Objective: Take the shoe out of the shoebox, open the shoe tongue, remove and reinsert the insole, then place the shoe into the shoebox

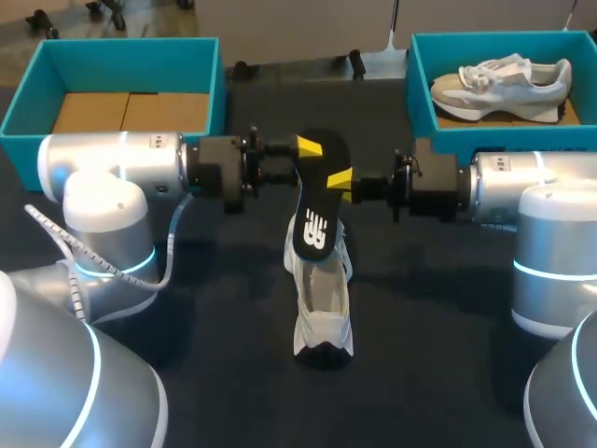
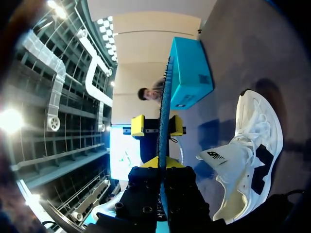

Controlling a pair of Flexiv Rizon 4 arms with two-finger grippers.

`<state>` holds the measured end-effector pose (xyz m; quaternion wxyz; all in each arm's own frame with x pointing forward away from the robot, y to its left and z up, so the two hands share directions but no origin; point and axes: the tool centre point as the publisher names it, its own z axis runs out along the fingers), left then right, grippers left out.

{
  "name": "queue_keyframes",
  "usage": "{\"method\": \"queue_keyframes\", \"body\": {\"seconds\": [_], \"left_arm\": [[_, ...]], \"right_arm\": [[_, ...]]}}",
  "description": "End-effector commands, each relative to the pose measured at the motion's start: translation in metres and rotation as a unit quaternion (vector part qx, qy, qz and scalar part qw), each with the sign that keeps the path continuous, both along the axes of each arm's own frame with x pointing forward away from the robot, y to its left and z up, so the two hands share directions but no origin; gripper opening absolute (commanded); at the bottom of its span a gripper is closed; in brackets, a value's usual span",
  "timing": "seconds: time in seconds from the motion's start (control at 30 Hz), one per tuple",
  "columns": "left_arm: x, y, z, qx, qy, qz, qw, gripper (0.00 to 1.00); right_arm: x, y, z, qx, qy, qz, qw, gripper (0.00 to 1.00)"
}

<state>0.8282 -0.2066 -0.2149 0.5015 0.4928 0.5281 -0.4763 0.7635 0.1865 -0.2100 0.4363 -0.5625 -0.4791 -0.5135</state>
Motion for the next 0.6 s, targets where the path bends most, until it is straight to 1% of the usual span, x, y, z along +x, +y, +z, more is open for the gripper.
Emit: {"method": "queue_keyframes", "body": {"seconds": [0.03,0.1,0.4,0.6], "left_arm": [[0.003,-0.007,-0.002,0.001,-0.002,0.0,1.0,0.4],[0.003,-0.008,-0.001,0.001,-0.003,-0.001,1.0,0.38],[0.004,-0.014,-0.005,0.008,-0.002,-0.013,1.0,0.38],[0.004,-0.017,-0.005,0.018,-0.007,-0.014,1.0,0.36]], "right_arm": [[0.0,0.002,0.0,-0.002,0.0,-0.001,1.0,0.0],[0.0,0.002,0.0,-0.002,0.0,-0.001,1.0,0.0],[0.0,0.002,0.0,-0.002,0.0,-0.001,1.0,0.0],[0.0,0.002,0.0,-0.002,0.0,-0.001,1.0,0.0]]}}
